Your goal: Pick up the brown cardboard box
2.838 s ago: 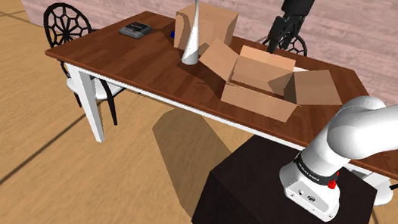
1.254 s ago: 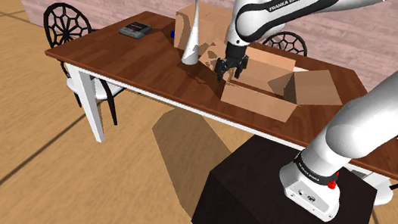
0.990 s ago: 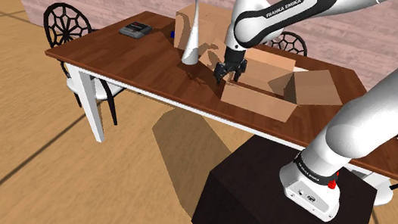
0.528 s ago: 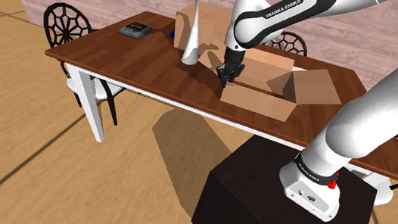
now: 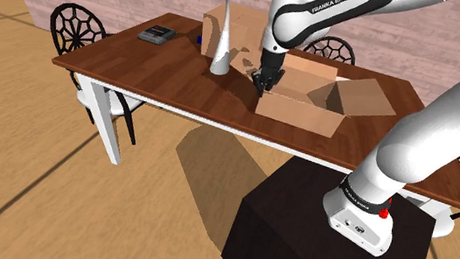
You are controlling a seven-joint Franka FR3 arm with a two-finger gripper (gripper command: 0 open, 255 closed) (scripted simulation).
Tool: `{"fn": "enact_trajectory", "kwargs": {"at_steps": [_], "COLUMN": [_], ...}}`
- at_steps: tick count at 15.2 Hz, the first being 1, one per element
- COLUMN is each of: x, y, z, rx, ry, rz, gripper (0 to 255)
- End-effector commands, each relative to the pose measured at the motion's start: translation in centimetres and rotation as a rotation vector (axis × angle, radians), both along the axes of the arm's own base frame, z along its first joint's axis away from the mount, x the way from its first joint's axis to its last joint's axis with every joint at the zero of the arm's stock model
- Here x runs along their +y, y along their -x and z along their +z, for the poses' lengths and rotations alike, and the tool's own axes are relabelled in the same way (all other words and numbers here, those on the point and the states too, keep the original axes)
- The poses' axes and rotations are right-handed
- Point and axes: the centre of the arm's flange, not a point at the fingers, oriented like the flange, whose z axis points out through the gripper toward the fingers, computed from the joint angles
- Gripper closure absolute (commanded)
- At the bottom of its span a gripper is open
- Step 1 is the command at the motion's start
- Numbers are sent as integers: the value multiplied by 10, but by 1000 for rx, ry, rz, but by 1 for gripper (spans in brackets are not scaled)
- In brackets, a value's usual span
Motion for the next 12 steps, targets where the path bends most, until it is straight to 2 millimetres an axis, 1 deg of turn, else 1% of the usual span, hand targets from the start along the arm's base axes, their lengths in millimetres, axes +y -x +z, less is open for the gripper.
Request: {"fn": "enact_trajectory", "kwargs": {"at_steps": [1, 10, 12], "x": [-1, -1, -1], "y": [0, 0, 0], "z": [11, 59, 60], "rx": [0, 0, 0], "ry": [0, 0, 0], "rz": [0, 0, 0], "gripper": [255, 255, 255]}}
